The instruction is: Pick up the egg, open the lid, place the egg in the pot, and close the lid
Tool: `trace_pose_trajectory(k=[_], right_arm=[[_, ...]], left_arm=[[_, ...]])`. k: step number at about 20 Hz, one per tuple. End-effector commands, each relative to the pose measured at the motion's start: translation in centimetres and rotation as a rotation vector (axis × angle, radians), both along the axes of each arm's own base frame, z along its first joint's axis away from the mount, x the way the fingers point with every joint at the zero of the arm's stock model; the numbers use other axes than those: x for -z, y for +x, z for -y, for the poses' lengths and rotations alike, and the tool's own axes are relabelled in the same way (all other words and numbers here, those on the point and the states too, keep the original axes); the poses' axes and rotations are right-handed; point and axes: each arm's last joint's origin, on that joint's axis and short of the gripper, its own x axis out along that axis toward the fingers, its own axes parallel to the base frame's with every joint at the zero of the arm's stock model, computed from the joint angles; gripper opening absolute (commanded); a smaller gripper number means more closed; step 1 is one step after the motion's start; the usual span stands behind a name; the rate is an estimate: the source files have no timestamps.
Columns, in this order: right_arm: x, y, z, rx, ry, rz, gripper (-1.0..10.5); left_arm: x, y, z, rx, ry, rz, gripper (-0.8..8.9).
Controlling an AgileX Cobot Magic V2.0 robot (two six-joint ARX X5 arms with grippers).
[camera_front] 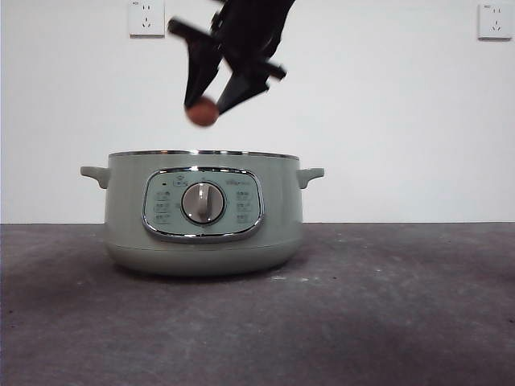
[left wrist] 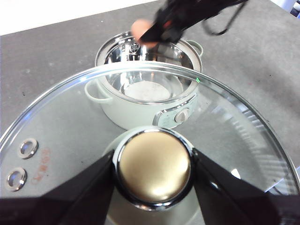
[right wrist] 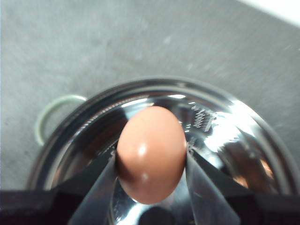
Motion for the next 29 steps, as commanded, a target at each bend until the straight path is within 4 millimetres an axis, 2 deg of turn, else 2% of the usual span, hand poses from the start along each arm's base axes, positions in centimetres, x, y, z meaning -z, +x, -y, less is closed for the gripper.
trace_pose_trajectory(k=[1, 5, 9, 23, 24, 25, 27, 28, 29], right_arm=[[2.8, 1.2, -0.9, -0.009, -0.04, -0.04, -0.1], [6.7, 2.1, -1.6, -0.01, -0.111, -0.108, -0.1], [8.7, 2.4, -1.8, -0.014, -0.162, -0.145, -0.1], [11.2, 2.1, -1.5, -0.033, -0.27, -0.236, -0.1], [11.2, 2.1, -1.5, -0.033, -0.269, -0.236, 0.1], [11.2, 2.1, -1.5, -0.033, -0.27, -0.237, 0.8], [11.0, 2.2, -1.5, -0.033, -0.266, -0.234, 3.7], [10.6, 2.2, -1.6, -0.034, -0.261, -0.226, 4.4], [9.7, 2.2, -1.5, -0.033, -0.251, -0.211, 4.4]], left_arm=[[-0.5, -0.2, 0.0, 0.003, -0.014, 0.048, -0.07], [-0.5, -0.2, 0.0, 0.003, -0.014, 0.049, -0.07], [-0.5, -0.2, 0.0, 0.003, -0.014, 0.049, -0.07], [-0.4, -0.3, 0.0, 0.007, -0.013, 0.036, -0.07], [-0.4, -0.3, 0.0, 0.007, -0.013, 0.035, -0.07], [-0.4, -0.3, 0.0, 0.007, -0.013, 0.035, -0.07], [-0.4, -0.3, 0.0, 0.007, -0.013, 0.035, -0.07], [-0.4, -0.3, 0.0, 0.007, -0.013, 0.035, -0.07], [-0.4, -0.3, 0.0, 0.007, -0.013, 0.034, -0.07]])
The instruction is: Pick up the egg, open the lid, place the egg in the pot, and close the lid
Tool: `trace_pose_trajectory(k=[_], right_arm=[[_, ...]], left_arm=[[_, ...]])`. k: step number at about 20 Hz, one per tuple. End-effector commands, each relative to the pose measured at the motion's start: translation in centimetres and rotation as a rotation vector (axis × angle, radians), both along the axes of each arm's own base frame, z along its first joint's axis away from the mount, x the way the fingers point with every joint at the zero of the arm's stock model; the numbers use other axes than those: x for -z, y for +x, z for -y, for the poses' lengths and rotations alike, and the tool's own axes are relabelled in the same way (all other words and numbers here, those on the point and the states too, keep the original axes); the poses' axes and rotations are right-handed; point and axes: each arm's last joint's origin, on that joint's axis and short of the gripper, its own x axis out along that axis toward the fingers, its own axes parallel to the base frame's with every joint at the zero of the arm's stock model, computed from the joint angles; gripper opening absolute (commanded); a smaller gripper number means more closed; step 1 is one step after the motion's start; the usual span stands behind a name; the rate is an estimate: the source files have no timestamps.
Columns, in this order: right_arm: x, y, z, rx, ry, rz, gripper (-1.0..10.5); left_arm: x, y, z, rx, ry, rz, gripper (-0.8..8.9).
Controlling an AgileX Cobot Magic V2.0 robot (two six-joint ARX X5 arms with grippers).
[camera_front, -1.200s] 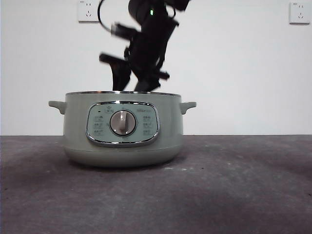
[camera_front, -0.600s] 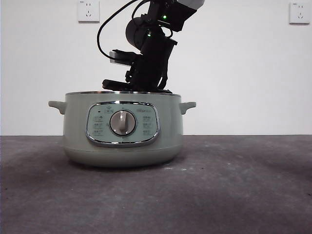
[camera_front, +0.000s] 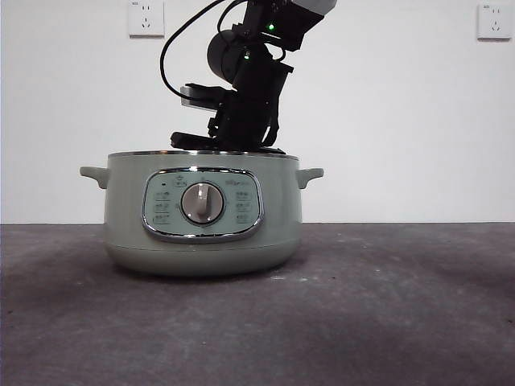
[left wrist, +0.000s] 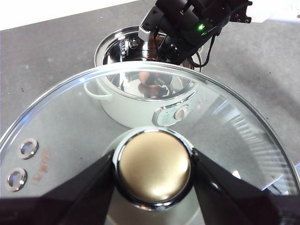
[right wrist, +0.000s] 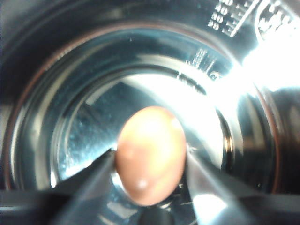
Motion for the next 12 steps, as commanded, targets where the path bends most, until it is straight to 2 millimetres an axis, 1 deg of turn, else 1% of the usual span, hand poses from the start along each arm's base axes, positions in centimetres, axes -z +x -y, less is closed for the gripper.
trace_pose_trajectory(k=[1, 4, 5, 7, 9, 12], right_arm=[[-0.9, 0.2, -0.3, -0.005, 0.013, 0.018, 4.4], [-6.5, -0.7, 0.4, 0.004, 0.07, 0.067, 4.4], [-8.5, -1.2, 0.9, 0.004, 0.083, 0.084, 4.4], [-11.6, -2.5, 2.1, 0.01, 0.094, 0.104, 4.4], [-13.5, -3.7, 4.0, 0.028, 0.065, 0.08, 4.4], [-14.7, -4.7, 6.9, 0.044, 0.002, -0.003, 4.4]], left_arm=[[-0.5, -0.2, 0.0, 0.008, -0.014, 0.049, -0.07], [-0.5, -0.1, 0.1, 0.018, -0.013, 0.049, -0.07], [-0.5, -0.1, 0.1, 0.021, -0.013, 0.054, -0.07], [-0.6, -0.1, 0.1, 0.027, -0.014, 0.065, -0.07], [-0.6, 0.1, 0.2, 0.032, -0.014, 0.066, -0.07], [-0.7, 0.5, 0.2, 0.033, -0.014, 0.063, -0.07]])
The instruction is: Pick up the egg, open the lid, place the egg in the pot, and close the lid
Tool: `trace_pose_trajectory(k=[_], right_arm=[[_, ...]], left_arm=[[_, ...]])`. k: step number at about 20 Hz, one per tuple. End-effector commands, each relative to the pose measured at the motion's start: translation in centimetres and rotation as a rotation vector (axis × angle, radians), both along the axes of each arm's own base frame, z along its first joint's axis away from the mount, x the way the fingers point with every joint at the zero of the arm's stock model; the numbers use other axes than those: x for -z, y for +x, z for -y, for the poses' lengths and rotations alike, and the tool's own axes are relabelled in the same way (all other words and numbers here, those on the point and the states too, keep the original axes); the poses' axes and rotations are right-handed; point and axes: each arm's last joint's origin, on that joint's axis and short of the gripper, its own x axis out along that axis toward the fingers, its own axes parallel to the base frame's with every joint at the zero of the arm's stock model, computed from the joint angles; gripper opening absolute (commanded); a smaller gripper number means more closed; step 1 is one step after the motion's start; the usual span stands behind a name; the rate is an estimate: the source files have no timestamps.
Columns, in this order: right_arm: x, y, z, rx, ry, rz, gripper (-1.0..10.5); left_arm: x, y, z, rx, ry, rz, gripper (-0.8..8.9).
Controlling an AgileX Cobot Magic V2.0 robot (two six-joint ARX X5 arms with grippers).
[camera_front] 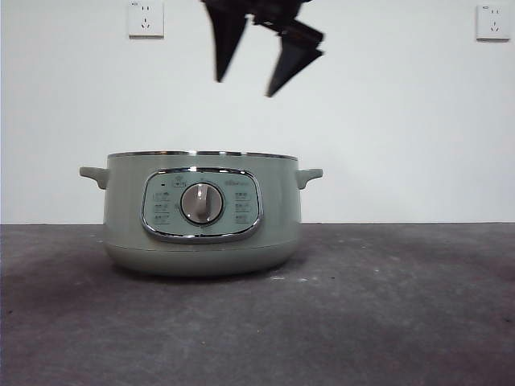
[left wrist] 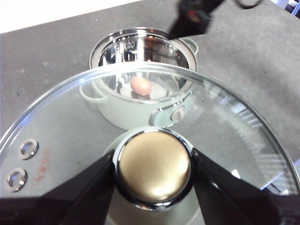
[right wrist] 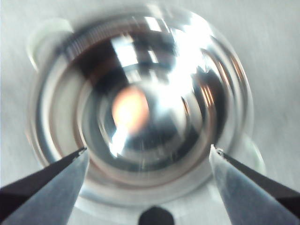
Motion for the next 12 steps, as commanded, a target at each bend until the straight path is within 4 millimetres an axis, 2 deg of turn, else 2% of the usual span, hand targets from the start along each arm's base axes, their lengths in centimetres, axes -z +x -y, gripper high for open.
trace_pose_trajectory(k=[1, 5, 7, 9, 12], right_arm=[[-0.5, -0.4, 2.0, 0.004, -0.019, -0.066, 4.4], [-2.9, -1.6, 5.2, -0.012, 0.115, -0.112, 4.4], [-4.0, -3.1, 7.0, 0.028, 0.087, -0.082, 4.3], [-4.5, -5.2, 9.0, 0.051, 0.072, -0.085, 4.3], [-4.9, -9.4, 11.4, 0.043, 0.066, -0.092, 4.3]], left_arm=[[-0.5, 0.2, 0.1, 0.012, -0.014, 0.046, -0.07], [-0.6, 1.0, 0.2, 0.019, -0.018, 0.047, -0.07], [-0.7, 1.6, 0.3, 0.024, -0.019, 0.053, -0.07], [-0.7, 2.7, 0.4, 0.026, -0.019, 0.047, -0.07], [-0.7, 4.7, 0.8, 0.089, -0.056, 0.034, -0.07]])
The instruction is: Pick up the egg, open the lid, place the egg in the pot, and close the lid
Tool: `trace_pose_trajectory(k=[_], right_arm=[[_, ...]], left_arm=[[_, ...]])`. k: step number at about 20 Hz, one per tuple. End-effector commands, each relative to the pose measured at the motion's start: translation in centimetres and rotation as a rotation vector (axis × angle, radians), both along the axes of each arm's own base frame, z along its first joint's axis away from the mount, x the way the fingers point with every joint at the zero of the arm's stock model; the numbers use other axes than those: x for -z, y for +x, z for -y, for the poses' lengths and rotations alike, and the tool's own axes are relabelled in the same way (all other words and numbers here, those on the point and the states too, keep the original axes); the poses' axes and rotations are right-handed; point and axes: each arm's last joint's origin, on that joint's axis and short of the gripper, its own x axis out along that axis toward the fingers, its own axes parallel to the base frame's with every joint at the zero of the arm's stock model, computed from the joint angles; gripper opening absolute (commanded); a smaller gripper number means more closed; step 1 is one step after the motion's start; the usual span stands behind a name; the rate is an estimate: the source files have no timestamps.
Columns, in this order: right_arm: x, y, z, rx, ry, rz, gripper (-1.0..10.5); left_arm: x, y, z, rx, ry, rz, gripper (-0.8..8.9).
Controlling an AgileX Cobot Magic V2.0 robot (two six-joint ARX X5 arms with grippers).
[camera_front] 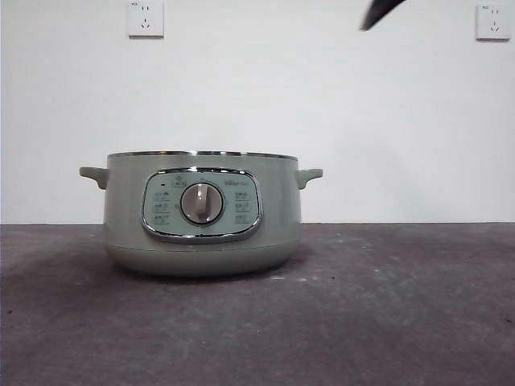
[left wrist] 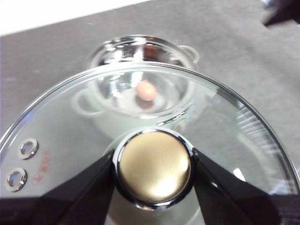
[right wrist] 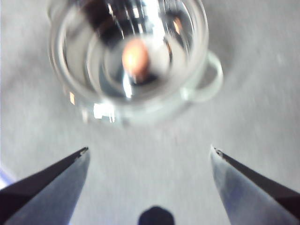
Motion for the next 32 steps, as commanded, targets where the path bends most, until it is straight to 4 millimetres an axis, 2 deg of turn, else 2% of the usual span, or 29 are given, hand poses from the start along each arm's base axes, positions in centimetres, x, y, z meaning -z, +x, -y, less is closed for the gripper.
trace_pose_trajectory(k=[1, 4, 8, 11, 15, 17, 21, 26, 32], right_arm=[[0.2, -3.2, 1.5, -0.019, -0.01, -0.024, 4.3], [-0.4, -7.5, 3.6, -0.02, 0.011, 0.019, 4.3], [-1.3, -13.1, 6.3, 0.005, 0.062, 0.087, 4.3], [-1.7, -16.9, 8.2, 0.028, 0.114, 0.151, 4.3], [-1.8, -20.5, 9.9, 0.061, 0.177, 0.213, 4.3], [-1.6, -21.7, 10.5, 0.072, 0.194, 0.226, 4.3], [-0.8, -23.6, 11.4, 0.097, 0.229, 0.241, 4.3], [0.5, -24.7, 11.9, 0.111, 0.24, 0.233, 4.3], [1.2, -24.9, 12.0, 0.114, 0.238, 0.219, 4.3]], left_arm=[[-0.6, 1.5, 0.4, 0.062, -0.047, 0.06, -0.07], [-0.4, 4.5, 1.1, 0.092, -0.049, 0.061, -0.07], [0.7, 9.1, 3.1, 0.137, -0.025, 0.049, -0.07], [2.1, 12.7, 5.8, 0.19, -0.008, 0.051, -0.07], [5.0, 17.2, 9.7, 0.212, 0.039, 0.047, -0.07], [6.3, 18.9, 11.3, 0.238, 0.04, 0.053, -0.07], [7.9, 21.1, 12.8, 0.2, 0.068, 0.09, -0.07], [9.1, 22.7, 13.4, 0.184, 0.067, 0.114, -0.07], [10.9, 24.4, 13.7, 0.142, 0.103, 0.11, -0.07]])
